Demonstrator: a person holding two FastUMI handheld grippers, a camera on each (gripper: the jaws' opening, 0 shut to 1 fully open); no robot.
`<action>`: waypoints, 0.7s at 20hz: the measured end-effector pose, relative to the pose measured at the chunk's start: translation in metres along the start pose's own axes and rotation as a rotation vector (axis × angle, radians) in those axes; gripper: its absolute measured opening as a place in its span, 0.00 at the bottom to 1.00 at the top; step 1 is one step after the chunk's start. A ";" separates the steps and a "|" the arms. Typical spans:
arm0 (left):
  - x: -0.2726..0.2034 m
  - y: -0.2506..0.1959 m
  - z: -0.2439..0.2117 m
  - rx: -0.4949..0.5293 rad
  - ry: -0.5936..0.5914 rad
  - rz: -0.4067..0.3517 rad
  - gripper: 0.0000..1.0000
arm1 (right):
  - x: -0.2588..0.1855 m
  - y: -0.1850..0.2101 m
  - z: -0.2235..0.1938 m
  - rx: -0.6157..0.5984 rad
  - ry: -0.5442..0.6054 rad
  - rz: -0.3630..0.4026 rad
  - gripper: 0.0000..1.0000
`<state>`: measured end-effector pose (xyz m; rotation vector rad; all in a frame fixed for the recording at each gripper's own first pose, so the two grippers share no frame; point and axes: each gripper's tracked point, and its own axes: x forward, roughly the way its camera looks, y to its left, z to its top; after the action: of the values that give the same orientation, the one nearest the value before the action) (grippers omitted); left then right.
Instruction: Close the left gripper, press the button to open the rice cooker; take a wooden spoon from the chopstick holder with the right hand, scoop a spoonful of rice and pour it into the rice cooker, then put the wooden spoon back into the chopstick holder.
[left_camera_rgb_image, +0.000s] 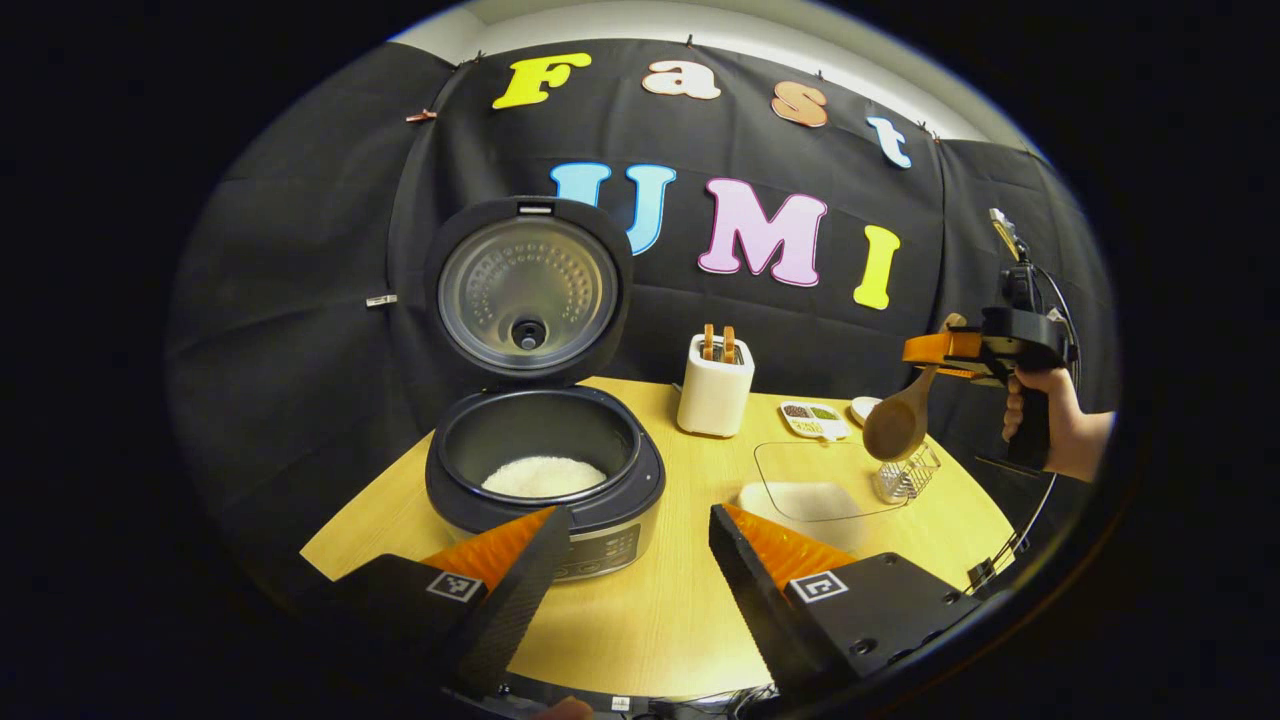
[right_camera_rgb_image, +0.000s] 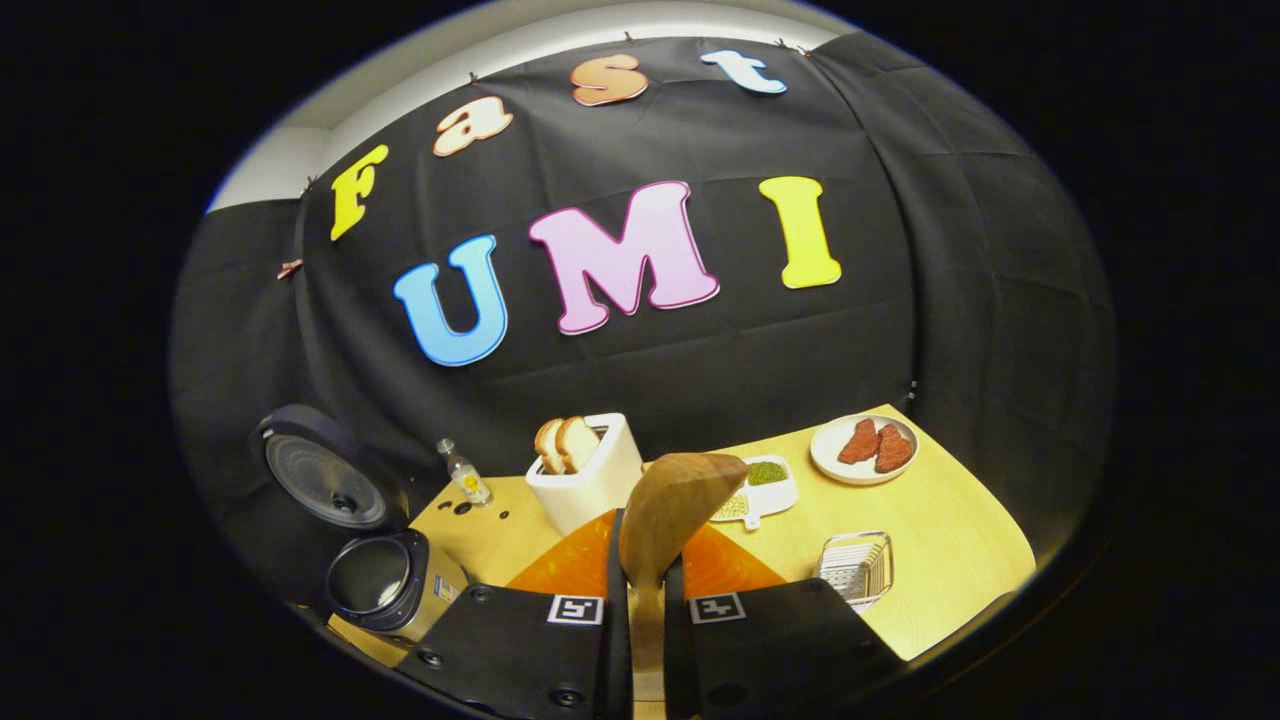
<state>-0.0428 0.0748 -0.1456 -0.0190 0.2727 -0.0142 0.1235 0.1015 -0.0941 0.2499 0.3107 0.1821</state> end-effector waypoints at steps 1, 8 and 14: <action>0.001 0.003 -0.003 0.003 0.007 0.000 0.96 | 0.005 0.001 -0.012 -0.021 0.015 -0.004 0.16; 0.009 0.017 -0.028 -0.009 0.070 0.010 0.95 | 0.039 -0.018 -0.079 -0.150 0.075 -0.054 0.17; 0.014 0.028 -0.032 0.000 0.079 0.022 0.96 | 0.042 -0.006 -0.126 -0.120 0.131 -0.060 0.17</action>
<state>-0.0378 0.1017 -0.1803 -0.0156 0.3522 0.0071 0.1230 0.1322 -0.2234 0.1101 0.4354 0.1573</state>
